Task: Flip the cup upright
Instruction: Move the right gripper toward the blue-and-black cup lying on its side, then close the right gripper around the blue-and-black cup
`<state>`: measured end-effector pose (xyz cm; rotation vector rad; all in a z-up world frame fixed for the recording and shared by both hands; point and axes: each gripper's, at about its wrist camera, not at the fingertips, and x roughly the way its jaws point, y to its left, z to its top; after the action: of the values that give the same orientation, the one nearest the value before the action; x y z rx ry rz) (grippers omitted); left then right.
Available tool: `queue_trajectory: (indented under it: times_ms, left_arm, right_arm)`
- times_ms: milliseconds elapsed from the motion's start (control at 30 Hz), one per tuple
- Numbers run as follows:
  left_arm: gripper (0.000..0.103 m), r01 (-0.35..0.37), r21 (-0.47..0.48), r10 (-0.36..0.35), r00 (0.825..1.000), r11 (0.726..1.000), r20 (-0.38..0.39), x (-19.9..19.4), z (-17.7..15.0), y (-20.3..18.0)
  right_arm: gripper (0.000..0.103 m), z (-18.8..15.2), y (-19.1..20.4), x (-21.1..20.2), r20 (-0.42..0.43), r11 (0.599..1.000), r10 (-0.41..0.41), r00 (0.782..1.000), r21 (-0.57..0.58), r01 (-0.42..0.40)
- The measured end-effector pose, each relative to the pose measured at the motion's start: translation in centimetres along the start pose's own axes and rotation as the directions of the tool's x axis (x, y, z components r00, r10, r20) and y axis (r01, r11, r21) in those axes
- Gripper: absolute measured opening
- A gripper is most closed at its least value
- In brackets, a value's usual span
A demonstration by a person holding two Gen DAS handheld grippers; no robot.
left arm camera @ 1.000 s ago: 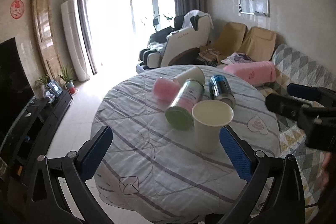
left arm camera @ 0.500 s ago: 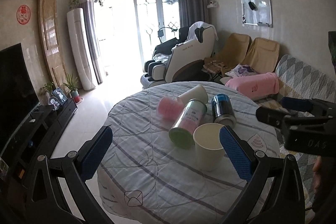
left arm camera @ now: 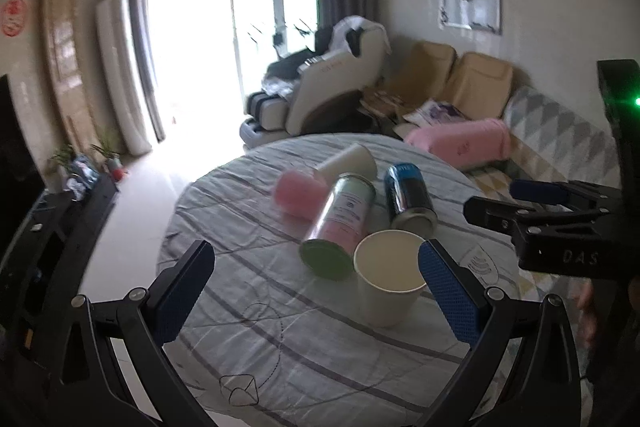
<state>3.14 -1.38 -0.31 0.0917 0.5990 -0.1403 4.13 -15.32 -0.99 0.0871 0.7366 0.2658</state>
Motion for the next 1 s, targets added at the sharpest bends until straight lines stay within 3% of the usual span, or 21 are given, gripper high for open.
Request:
queue_trajectory:
  times_ms: [233,567,667,767,1000]
  left_arm:
    - [0.103,0.044,0.061,-0.036,0.993,0.997,-0.113,4.5,2.3,0.2]
    - [0.103,0.125,0.147,-0.076,0.950,0.981,-0.302,12.9,5.8,-0.6]
    - [0.103,0.149,0.189,-0.080,0.940,0.971,-0.331,14.8,6.4,-1.5]
    - [0.103,0.149,0.247,-0.061,0.942,0.958,-0.331,16.2,7.1,-2.6]
    - [0.103,0.153,0.264,-0.050,0.932,0.952,-0.359,19.0,7.6,-3.2]
  right_arm:
    - [0.083,1.8,-2.2,4.2,-0.147,0.996,0.000,0.989,0.092,0.014]
    - [0.083,5.0,-7.1,11.6,-0.340,0.956,0.079,0.937,0.291,0.025]
    - [0.083,5.5,-7.9,13.7,-0.386,0.951,0.092,0.918,0.307,0.034]
    - [0.083,5.9,-8.7,15.6,-0.415,0.945,0.100,0.904,0.323,0.044]
    - [0.083,5.6,-9.2,18.7,-0.439,0.932,0.182,0.880,0.362,-0.012]
